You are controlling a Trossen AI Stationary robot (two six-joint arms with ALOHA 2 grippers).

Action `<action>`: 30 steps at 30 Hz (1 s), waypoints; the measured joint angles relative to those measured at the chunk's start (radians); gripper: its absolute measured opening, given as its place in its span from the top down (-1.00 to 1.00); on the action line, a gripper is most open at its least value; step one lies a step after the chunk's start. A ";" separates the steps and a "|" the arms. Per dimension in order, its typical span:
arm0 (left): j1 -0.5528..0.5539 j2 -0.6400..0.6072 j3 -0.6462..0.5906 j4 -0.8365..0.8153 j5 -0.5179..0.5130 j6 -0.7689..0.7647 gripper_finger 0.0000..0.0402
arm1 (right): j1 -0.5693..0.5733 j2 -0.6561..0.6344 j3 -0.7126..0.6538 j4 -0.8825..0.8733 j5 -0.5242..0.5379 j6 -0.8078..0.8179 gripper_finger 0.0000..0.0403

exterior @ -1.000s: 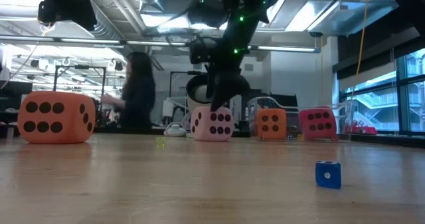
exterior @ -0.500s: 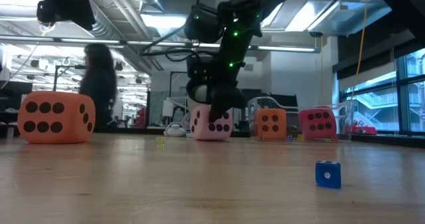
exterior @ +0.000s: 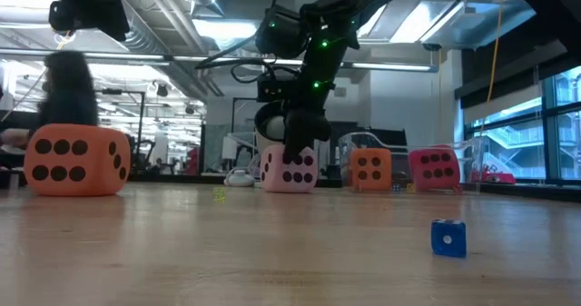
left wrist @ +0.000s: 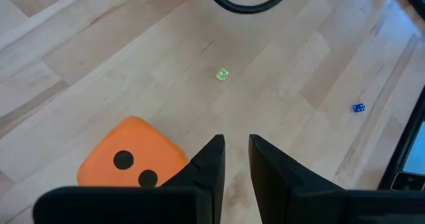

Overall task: Pick & Place Dice
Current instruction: Put the large pink dice into the transparent container

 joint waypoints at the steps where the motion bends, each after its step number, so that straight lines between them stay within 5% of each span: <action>1: 0.000 0.000 0.000 0.000 0.000 -0.001 0.69 | 0.000 0.000 0.000 0.002 -0.002 0.010 0.24; 22: 0.000 0.000 0.000 0.000 0.000 0.000 0.69 | 0.069 -0.025 0.001 -0.049 0.077 0.176 0.34; 30: 0.000 0.000 0.000 0.000 -0.003 -0.003 0.69 | 0.075 -0.093 0.065 -0.214 -0.038 0.321 0.41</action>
